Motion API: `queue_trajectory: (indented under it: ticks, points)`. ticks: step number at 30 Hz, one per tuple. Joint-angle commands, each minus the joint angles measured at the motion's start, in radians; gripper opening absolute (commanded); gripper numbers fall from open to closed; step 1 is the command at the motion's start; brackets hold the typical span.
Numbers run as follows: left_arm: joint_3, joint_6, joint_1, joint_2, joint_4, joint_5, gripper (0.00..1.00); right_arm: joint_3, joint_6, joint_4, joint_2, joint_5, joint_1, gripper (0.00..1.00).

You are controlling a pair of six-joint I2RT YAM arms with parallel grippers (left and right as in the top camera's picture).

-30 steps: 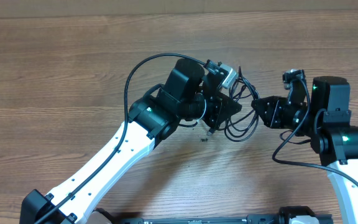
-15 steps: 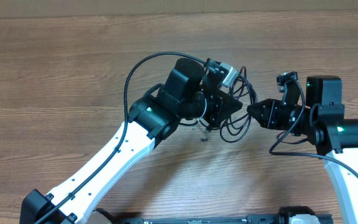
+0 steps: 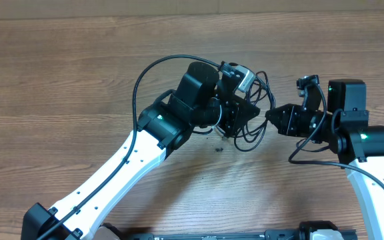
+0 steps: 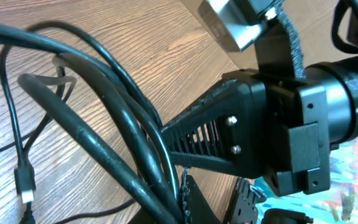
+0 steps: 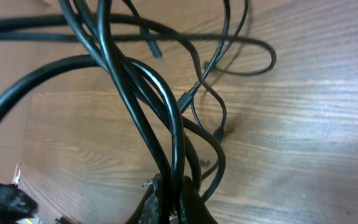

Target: Untangle cables

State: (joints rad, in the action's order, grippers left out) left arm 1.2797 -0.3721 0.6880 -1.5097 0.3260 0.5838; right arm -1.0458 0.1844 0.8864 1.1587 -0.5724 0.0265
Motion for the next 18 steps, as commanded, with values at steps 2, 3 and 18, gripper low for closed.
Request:
queue_trajectory:
  ticks: [2,3,18]
  points:
    - [0.000,-0.009,0.014,0.006,0.039,-0.055,0.04,-0.004,0.028,-0.051,-0.004,-0.101,0.007,0.04]
    - [0.000,-0.010,0.014,0.006,0.051,-0.069,0.04,-0.004,0.028,-0.063,-0.007,-0.124,0.007,0.04]
    - [0.000,0.037,0.013,0.006,0.243,-0.261,0.04,-0.055,0.261,-0.344,-0.081,-0.357,0.006,0.04]
